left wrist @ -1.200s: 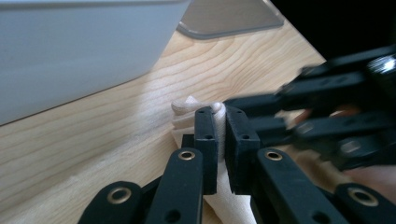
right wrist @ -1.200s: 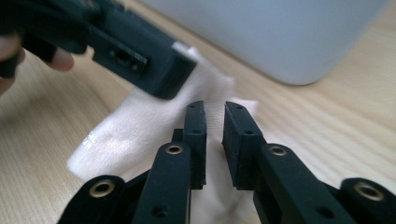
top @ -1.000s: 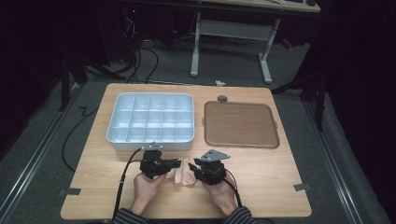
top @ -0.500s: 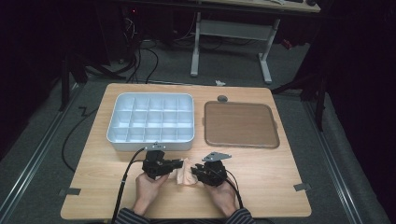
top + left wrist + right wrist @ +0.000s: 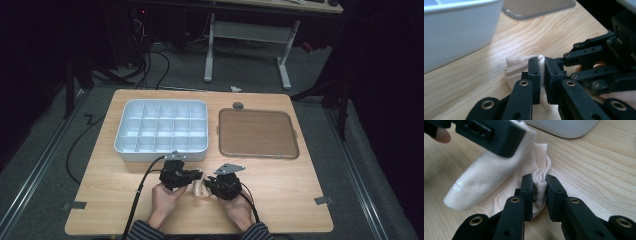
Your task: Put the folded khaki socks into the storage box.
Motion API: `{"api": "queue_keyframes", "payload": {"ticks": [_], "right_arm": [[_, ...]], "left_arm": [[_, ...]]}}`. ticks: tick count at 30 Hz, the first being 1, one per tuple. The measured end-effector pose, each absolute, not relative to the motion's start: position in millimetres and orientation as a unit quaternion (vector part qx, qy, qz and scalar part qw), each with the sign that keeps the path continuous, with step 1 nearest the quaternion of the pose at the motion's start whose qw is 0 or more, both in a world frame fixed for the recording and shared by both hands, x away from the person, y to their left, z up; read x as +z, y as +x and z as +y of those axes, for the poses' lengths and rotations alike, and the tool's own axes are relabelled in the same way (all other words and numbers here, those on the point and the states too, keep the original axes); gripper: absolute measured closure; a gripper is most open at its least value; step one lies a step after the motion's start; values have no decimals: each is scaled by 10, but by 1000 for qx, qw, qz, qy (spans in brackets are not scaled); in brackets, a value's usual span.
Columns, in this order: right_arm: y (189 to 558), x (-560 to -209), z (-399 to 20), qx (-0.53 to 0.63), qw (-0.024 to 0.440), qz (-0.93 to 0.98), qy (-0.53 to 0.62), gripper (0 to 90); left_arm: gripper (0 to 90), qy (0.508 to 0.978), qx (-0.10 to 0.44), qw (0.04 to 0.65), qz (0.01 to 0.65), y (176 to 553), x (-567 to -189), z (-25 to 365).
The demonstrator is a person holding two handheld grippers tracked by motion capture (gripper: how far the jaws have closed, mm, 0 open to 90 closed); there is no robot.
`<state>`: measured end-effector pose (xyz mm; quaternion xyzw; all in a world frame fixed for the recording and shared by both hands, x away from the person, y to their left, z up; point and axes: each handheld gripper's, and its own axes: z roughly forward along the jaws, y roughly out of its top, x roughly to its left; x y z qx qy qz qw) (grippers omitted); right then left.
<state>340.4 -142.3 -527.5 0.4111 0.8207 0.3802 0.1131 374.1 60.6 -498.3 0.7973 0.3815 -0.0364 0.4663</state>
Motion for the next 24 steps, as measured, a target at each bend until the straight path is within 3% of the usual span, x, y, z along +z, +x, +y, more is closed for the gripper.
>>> {"api": "queue_keyframes", "payload": {"ticks": [15, 24], "right_arm": [[3404, -5279, -1423, 380, 116, 824, 404, 770], [3380, -5254, -1472, 373, 121, 820, 418, 690]], "left_arm": [[842, 810, -32, 449, 376, 3810, -5058, 467], [837, 820, -22, 432, 374, 3821, -5107, 442]]}}
